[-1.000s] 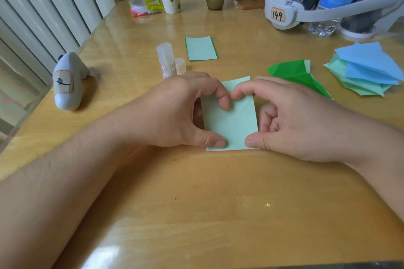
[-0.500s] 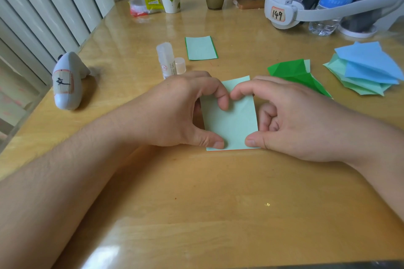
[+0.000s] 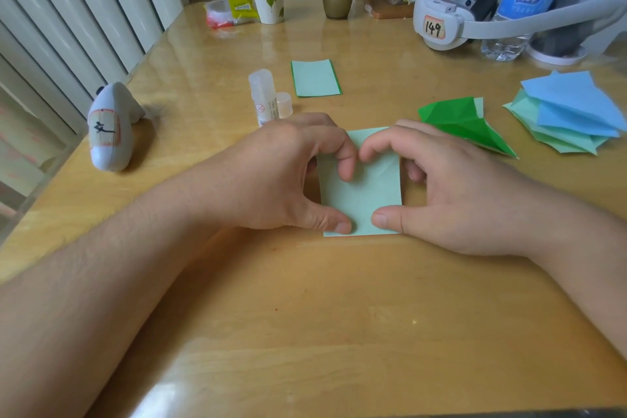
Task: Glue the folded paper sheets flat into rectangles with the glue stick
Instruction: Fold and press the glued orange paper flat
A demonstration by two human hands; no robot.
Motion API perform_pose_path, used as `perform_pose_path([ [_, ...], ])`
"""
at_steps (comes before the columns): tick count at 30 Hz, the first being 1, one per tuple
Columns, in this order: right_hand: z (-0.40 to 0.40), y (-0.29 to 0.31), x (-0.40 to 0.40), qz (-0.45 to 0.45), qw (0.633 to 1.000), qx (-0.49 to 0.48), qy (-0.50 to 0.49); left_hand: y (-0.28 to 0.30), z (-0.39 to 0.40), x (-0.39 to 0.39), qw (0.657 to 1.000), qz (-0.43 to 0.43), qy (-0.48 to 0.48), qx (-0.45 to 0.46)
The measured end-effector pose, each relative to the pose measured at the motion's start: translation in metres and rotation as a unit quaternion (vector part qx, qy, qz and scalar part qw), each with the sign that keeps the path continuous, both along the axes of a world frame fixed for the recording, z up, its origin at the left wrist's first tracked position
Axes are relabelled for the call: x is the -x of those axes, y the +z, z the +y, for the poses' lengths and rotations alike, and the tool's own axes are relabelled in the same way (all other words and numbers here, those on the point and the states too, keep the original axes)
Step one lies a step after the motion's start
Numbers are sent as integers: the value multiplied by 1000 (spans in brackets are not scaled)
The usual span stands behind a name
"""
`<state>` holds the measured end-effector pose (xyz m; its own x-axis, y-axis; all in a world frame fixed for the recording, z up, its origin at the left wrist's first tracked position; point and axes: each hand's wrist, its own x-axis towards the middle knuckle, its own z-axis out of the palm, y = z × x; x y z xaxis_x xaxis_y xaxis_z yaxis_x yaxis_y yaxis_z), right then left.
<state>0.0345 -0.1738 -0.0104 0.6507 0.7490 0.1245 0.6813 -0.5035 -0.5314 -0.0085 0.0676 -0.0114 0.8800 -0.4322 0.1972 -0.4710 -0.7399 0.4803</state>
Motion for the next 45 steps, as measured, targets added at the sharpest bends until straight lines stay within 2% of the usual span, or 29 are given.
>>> perform_pose_path([
  [6, 11, -11, -2, -5, 1000, -18, -16, 0, 0, 0, 1000, -1, -3, 6],
  [10, 8, -9, -7, 23, 999, -23, -18, 0, 0, 1, 1000, 4, 1, 5],
  [21, -5, 0, -10, 40, 999, 13, -4, 6, 10, 4, 999, 48, 6, -14],
  [25, -3, 4, -5, 57, 998, -7, -18, 5, 8, 4, 998, 57, 15, 2],
  [29, 8, -4, -2, 53, 998, -46, 0, 0, -1, 1, 999, 32, 18, 35],
  [36, 10, -9, -3, 32, 999, -23, -5, -2, -2, 0, 999, 3, 7, 33],
  [45, 0, -4, -7, 51, 998, 4, -26, -1, 10, -1, 1000, -1, -3, 11],
])
